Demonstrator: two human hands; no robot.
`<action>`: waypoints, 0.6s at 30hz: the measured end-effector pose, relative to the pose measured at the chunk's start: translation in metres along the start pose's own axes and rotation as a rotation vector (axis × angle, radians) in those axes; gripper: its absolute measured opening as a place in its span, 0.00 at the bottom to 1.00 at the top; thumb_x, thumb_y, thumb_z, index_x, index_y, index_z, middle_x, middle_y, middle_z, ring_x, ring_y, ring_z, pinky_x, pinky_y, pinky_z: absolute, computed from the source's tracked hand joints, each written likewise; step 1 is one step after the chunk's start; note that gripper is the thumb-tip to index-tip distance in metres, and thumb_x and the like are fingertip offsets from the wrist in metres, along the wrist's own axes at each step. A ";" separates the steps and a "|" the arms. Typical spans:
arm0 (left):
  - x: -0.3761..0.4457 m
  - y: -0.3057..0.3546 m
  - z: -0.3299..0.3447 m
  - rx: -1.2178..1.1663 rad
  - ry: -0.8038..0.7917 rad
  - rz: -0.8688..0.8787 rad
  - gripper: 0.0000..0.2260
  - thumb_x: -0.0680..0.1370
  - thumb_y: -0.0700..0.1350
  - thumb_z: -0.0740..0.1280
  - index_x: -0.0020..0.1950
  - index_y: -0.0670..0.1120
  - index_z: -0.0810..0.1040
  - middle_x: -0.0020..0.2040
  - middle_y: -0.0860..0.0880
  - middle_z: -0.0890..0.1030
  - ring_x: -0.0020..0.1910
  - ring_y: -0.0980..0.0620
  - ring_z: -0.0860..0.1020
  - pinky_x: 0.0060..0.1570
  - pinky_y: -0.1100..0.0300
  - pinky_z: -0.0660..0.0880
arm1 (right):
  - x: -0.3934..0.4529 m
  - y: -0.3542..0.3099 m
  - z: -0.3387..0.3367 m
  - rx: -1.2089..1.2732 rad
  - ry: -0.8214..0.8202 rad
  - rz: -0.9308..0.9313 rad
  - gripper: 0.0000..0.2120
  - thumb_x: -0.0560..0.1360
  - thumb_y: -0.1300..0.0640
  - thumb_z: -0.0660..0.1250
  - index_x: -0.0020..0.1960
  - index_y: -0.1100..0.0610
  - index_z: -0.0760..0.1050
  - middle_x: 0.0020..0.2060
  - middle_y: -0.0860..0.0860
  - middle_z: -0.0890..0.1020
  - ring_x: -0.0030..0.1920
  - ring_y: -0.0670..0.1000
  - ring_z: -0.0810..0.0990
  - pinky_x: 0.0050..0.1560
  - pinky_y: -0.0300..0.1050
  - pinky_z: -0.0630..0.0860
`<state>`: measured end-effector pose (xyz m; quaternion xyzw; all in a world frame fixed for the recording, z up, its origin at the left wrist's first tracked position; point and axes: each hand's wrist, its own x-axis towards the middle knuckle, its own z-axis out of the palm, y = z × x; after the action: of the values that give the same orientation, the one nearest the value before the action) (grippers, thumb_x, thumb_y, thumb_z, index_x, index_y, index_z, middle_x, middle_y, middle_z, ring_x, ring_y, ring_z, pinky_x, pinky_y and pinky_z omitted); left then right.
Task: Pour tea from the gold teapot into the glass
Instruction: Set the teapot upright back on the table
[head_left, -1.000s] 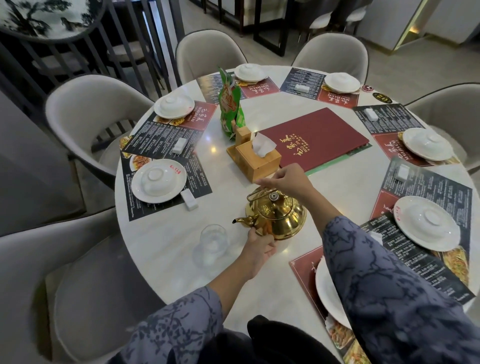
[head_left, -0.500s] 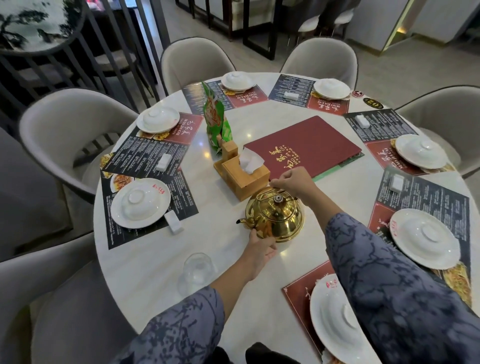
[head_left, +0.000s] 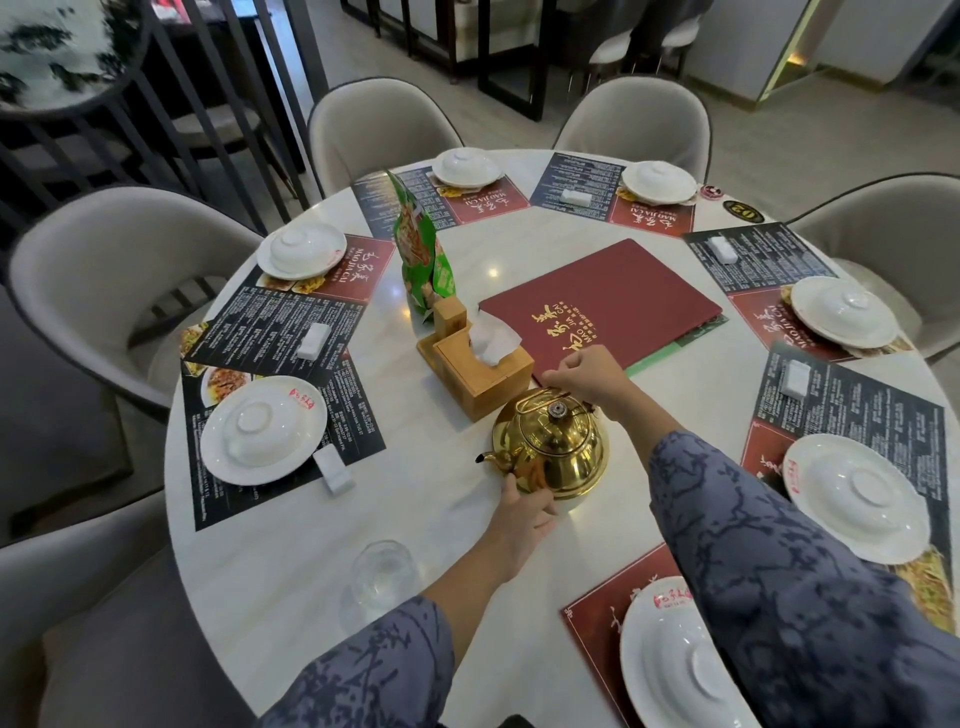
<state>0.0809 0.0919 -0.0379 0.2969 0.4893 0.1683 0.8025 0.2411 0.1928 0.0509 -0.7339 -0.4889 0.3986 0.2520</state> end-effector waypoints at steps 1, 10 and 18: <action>-0.001 0.001 0.001 0.026 -0.007 0.002 0.42 0.71 0.33 0.64 0.78 0.42 0.44 0.72 0.44 0.64 0.72 0.43 0.67 0.70 0.54 0.65 | 0.001 0.002 0.000 0.004 0.000 0.002 0.22 0.72 0.61 0.71 0.23 0.57 0.66 0.21 0.50 0.66 0.22 0.46 0.62 0.27 0.34 0.64; -0.007 0.003 0.003 0.008 -0.013 -0.009 0.39 0.75 0.30 0.62 0.78 0.44 0.43 0.76 0.39 0.60 0.73 0.41 0.65 0.73 0.50 0.62 | 0.002 0.019 -0.003 0.029 -0.001 -0.042 0.16 0.71 0.55 0.74 0.31 0.63 0.75 0.28 0.59 0.72 0.28 0.51 0.68 0.28 0.37 0.68; -0.035 0.006 0.003 0.155 0.112 0.110 0.32 0.76 0.37 0.65 0.76 0.49 0.55 0.67 0.48 0.70 0.61 0.50 0.70 0.50 0.65 0.72 | -0.023 0.004 0.004 -0.304 0.070 -0.274 0.21 0.71 0.36 0.66 0.51 0.52 0.82 0.44 0.46 0.85 0.45 0.46 0.82 0.51 0.52 0.79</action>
<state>0.0676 0.0753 -0.0089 0.3745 0.5278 0.1901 0.7382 0.2350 0.1704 0.0539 -0.7036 -0.6295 0.2566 0.2071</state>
